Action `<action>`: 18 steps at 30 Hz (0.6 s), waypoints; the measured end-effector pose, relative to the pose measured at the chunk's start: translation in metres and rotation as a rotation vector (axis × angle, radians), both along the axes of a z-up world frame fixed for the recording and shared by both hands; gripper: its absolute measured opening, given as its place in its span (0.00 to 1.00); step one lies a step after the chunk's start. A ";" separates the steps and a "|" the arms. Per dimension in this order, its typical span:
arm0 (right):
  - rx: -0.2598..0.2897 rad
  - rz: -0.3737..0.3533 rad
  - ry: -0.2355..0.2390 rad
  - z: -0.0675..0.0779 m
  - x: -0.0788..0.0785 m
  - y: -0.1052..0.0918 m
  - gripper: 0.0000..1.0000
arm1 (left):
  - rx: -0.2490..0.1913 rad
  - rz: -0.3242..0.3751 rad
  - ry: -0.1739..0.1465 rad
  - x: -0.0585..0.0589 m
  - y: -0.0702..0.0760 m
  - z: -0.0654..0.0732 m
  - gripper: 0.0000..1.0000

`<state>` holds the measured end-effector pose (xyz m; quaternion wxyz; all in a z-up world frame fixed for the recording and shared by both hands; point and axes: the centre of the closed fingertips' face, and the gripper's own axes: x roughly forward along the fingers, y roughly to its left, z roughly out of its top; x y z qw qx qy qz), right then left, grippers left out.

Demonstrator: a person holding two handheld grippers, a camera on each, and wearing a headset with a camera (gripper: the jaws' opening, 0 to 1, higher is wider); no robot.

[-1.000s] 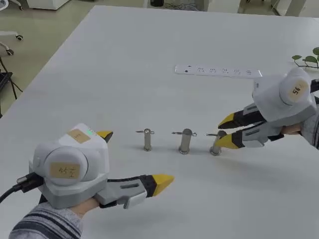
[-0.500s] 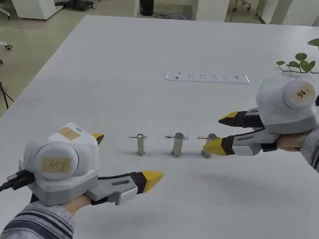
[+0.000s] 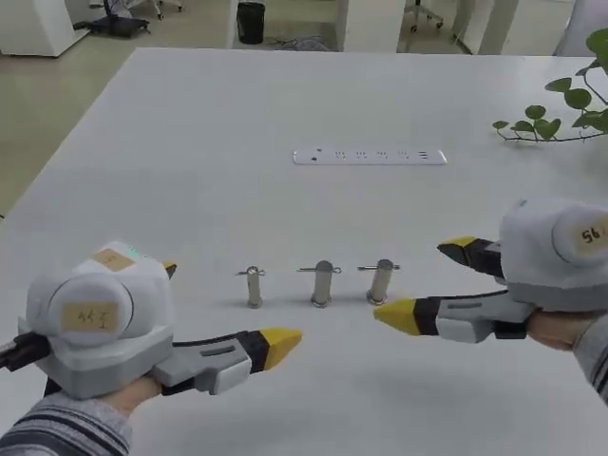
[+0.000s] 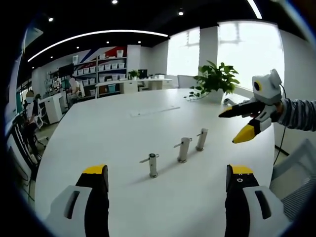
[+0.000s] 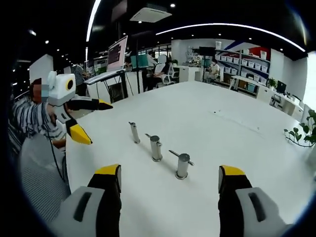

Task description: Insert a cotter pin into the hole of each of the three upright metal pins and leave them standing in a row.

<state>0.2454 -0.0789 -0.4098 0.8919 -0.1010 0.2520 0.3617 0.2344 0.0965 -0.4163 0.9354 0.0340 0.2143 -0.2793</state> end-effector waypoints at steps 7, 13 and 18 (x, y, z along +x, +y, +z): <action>0.023 -0.030 -0.012 0.004 -0.013 0.005 0.85 | 0.012 0.018 -0.020 -0.004 0.003 0.008 0.99; 0.044 -0.060 -0.014 0.006 -0.018 0.005 0.85 | 0.016 0.044 -0.007 -0.011 0.006 0.010 0.99; 0.057 -0.109 -0.009 0.006 -0.019 0.000 0.85 | 0.027 0.061 0.009 -0.017 0.008 0.011 0.99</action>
